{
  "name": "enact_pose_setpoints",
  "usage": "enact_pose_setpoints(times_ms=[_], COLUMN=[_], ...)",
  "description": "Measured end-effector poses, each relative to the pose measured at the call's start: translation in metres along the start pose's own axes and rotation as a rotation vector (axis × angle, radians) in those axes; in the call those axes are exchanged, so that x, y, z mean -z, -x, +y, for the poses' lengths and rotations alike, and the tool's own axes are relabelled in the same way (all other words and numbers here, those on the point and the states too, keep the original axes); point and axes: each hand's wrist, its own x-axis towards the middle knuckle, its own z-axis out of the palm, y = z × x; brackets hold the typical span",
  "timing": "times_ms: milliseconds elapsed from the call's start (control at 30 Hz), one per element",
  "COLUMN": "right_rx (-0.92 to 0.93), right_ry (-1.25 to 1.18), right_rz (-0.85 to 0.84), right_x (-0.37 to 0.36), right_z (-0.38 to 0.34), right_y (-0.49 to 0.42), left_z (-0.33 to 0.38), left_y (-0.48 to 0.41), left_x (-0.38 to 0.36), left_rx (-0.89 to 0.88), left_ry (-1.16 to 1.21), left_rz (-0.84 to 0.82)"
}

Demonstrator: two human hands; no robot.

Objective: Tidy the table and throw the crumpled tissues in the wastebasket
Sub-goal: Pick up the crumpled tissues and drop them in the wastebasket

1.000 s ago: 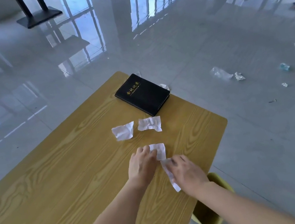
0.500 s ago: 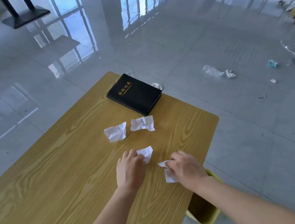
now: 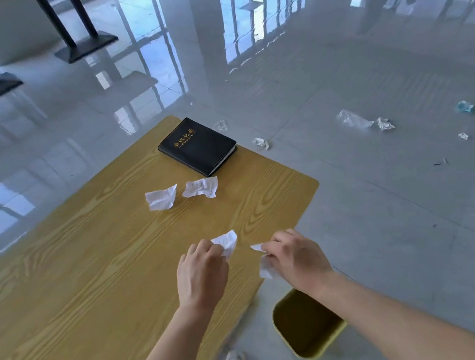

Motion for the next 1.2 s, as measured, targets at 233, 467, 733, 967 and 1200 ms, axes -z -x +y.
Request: enact_pose_setpoints(times_ms=[233,467,733,967,1200], right_rx=[0.054,-0.031,-0.192,-0.354,-0.417], right_ry=[-0.023,-0.03,-0.048,-0.052,-0.076], right_rz=[-0.009,-0.063,-0.173,-0.301,-0.414], right_x=[0.008,-0.012,-0.098,-0.175,-0.239], right_z=[0.053,0.095,0.149,0.185,0.202], right_y=[0.063,0.107,0.15,0.171,0.171], left_z=[0.076,0.116,0.113,0.089,0.077], left_y=[0.065,0.1,0.12,0.13,0.122], left_x=[-0.02,-0.067,-0.169,-0.254,-0.313], left_rx=[0.073,0.02,0.01,0.02,0.011], left_ry=[0.053,0.13,0.139,0.036,0.07], left_rz=[0.012,-0.035,-0.186,-0.326,-0.338])
